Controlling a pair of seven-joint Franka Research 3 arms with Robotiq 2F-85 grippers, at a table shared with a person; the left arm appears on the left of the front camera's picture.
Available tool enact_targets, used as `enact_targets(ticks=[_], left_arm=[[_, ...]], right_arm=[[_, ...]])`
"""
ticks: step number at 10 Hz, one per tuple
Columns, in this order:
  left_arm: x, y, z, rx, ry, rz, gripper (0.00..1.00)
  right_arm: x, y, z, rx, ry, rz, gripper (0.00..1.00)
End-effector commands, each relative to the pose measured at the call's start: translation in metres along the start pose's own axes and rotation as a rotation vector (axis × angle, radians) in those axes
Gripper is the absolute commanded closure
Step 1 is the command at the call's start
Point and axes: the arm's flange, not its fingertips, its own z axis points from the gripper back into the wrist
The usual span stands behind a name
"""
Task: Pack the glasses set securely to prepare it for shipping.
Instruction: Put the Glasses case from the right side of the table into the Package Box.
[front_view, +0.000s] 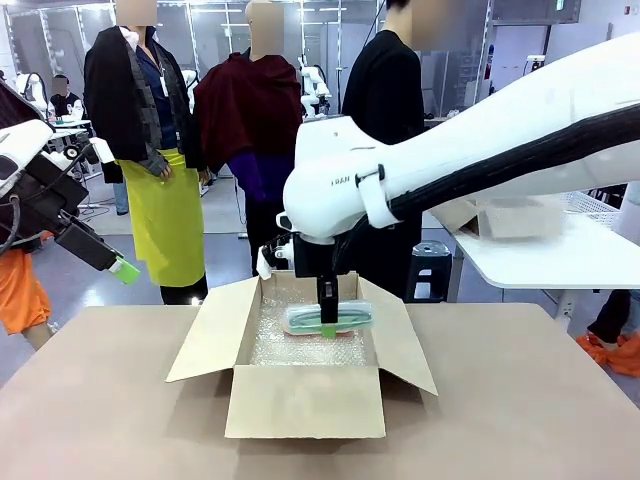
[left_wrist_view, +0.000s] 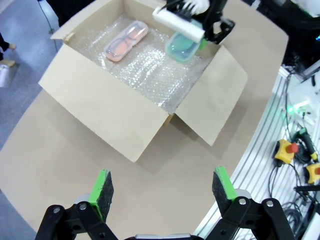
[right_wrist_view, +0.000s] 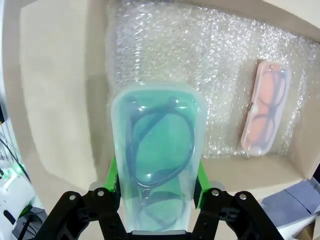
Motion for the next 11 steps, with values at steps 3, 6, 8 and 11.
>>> enact_targets(ticks=[3, 6, 8, 11], left_arm=[[-0.001, 0.0, 0.002, -0.02, -0.012, -0.009, 0.0], [-0.001, 0.0, 0.002, -0.02, -0.012, -0.009, 0.0], [-0.001, 0.0, 0.002, -0.02, -0.012, -0.009, 0.0], [-0.001, 0.0, 0.002, -0.02, -0.012, -0.009, 0.0]], right_arm=[[0.018, -0.025, -0.038, -0.008, -0.051, -0.047, 0.61], [0.021, -0.034, -0.081, -0.034, -0.049, -0.081, 0.61], [0.02, -0.042, -0.097, -0.031, -0.089, -0.069, 0.61], [0.018, -0.051, -0.115, -0.029, -0.049, -0.087, 0.21]])
